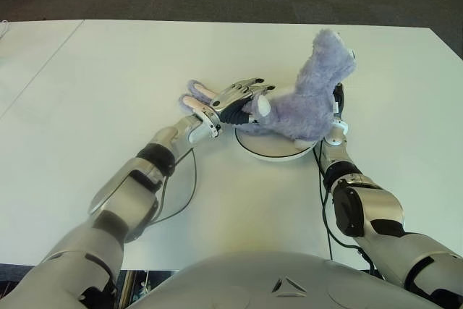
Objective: Put the doll into the plate.
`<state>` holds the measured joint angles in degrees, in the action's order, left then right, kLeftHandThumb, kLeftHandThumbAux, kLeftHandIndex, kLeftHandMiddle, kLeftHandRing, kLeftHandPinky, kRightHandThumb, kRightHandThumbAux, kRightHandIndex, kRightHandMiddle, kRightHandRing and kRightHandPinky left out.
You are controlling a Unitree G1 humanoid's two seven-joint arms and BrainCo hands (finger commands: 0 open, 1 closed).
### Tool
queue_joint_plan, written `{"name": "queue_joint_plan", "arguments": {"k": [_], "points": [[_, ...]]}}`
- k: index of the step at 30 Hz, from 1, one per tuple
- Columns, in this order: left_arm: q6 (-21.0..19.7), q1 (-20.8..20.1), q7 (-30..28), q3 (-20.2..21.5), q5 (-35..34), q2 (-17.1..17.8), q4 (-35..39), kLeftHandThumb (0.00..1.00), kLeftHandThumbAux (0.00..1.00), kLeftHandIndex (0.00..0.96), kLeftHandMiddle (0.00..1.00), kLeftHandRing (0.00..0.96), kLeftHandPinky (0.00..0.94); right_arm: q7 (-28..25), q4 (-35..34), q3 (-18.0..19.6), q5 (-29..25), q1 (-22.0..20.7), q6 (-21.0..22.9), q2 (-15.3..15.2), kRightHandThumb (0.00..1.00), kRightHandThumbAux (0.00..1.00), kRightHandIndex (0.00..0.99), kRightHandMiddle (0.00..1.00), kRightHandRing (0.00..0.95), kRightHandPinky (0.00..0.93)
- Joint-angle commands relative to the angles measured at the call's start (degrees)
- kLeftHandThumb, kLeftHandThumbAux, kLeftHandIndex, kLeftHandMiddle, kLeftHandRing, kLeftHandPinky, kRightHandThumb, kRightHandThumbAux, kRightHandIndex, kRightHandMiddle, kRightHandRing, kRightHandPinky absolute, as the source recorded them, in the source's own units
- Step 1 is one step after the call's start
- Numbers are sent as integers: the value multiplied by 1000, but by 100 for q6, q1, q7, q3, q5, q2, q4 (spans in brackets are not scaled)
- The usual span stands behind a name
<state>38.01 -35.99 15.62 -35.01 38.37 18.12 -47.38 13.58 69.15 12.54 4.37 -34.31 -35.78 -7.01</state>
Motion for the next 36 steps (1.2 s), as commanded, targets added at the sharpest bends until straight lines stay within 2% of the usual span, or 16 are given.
{"name": "queue_joint_plan", "arguments": {"k": [1, 16, 28, 30, 36], "points": [[-129, 568, -616, -382, 405, 258, -81, 239, 163, 0, 0, 0, 0, -33, 839, -24, 11, 1350, 601, 571, 680, 728, 419, 449, 454, 422], [-130, 648, -724, -305, 323, 360, 217, 226, 168, 0, 0, 0, 0, -59, 842, 8, -15, 1339, 632, 580, 682, 726, 421, 472, 472, 455], [-265, 682, -796, -242, 293, 359, 267, 215, 189, 0, 0, 0, 0, -40, 838, -2, -5, 1342, 600, 584, 681, 727, 420, 462, 466, 446], [-285, 683, -783, -222, 276, 351, 254, 209, 196, 0, 0, 0, 0, -38, 838, 0, -7, 1342, 600, 588, 681, 727, 421, 461, 464, 427], [-339, 696, -667, -153, 225, 298, 184, 166, 223, 0, 0, 0, 0, -32, 836, 6, -13, 1344, 585, 594, 684, 726, 422, 471, 473, 452]]}}
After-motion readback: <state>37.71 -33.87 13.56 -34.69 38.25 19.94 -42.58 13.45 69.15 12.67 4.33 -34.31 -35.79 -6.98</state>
